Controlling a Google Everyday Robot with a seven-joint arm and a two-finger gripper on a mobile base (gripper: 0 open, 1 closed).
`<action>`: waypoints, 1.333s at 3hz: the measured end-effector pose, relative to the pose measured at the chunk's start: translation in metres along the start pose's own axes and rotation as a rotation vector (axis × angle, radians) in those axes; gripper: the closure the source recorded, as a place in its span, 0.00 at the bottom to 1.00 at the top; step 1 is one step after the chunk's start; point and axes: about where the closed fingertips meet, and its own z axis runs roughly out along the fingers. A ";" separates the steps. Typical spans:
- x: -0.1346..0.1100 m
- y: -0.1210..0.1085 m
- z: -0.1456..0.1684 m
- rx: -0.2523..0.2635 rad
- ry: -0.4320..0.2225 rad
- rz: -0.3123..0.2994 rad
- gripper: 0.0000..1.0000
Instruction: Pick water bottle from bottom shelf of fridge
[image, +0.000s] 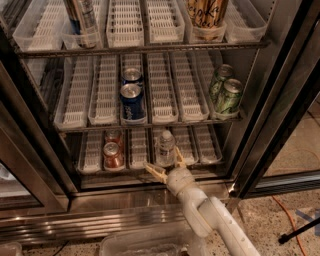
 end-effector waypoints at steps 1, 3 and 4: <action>0.000 -0.004 0.012 0.018 -0.016 0.008 0.27; -0.001 -0.005 0.013 0.019 -0.017 0.010 0.70; -0.001 -0.005 0.013 0.019 -0.017 0.010 0.92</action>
Offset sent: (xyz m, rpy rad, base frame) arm 0.0104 0.0023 0.0016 0.0141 -0.0073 -0.0126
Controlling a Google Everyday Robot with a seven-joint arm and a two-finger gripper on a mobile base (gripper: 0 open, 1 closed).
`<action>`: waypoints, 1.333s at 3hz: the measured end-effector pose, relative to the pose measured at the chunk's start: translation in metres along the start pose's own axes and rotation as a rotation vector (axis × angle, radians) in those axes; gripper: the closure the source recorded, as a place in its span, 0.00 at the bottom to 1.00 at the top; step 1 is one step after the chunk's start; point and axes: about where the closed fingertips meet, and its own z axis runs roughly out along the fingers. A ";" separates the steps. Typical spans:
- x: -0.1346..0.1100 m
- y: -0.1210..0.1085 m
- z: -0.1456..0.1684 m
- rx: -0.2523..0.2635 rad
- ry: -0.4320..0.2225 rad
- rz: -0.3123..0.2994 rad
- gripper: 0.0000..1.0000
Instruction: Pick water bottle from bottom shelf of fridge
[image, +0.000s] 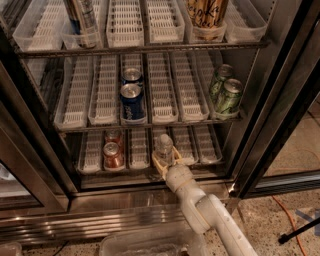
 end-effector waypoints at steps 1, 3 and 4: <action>-0.008 0.002 0.001 -0.006 -0.027 -0.004 1.00; -0.042 0.008 -0.001 -0.035 -0.132 -0.030 1.00; -0.056 0.010 -0.005 -0.061 -0.161 -0.049 1.00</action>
Offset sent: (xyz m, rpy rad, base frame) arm -0.0132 0.0042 0.0467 0.0626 -0.1639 0.0299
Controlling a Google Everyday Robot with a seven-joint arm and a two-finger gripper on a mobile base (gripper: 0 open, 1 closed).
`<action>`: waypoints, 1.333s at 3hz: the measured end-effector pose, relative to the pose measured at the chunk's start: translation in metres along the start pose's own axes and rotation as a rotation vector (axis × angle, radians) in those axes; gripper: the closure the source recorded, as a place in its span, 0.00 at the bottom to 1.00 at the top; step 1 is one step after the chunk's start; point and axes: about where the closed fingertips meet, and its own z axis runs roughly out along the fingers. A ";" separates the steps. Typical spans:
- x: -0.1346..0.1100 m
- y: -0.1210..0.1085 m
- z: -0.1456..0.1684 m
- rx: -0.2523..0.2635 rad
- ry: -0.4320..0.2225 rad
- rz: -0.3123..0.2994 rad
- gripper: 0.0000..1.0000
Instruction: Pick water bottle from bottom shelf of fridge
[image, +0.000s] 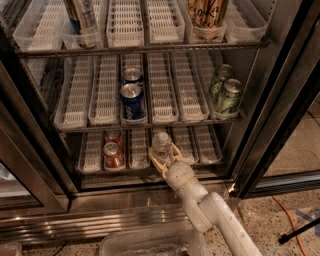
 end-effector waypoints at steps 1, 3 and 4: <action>-0.009 0.005 -0.006 -0.055 0.005 -0.014 1.00; -0.029 0.012 -0.022 -0.230 0.068 -0.040 1.00; -0.042 0.017 -0.030 -0.355 0.117 -0.059 1.00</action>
Offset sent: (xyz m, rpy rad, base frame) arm -0.0380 -0.0117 0.0210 -0.1525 0.0044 0.1726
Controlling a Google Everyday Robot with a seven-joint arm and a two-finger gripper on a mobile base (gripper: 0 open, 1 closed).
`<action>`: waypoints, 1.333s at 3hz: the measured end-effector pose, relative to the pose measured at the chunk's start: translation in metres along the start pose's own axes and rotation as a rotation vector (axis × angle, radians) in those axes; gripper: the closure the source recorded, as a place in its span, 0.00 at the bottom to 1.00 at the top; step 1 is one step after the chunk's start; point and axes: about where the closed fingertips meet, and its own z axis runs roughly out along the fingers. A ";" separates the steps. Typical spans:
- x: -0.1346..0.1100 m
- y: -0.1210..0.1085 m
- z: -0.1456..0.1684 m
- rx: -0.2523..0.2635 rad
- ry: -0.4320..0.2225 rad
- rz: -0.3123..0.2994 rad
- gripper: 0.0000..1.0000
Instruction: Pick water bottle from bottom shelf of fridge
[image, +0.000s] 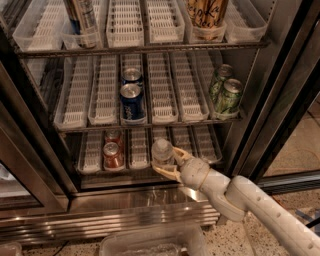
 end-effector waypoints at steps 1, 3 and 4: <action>-0.016 0.007 -0.011 -0.091 0.050 -0.005 1.00; -0.050 0.035 -0.035 -0.162 0.105 0.005 1.00; -0.072 0.052 -0.049 -0.158 0.115 -0.001 1.00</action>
Offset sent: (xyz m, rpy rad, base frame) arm -0.0638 -0.0143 0.0379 -0.1625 0.0923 0.1537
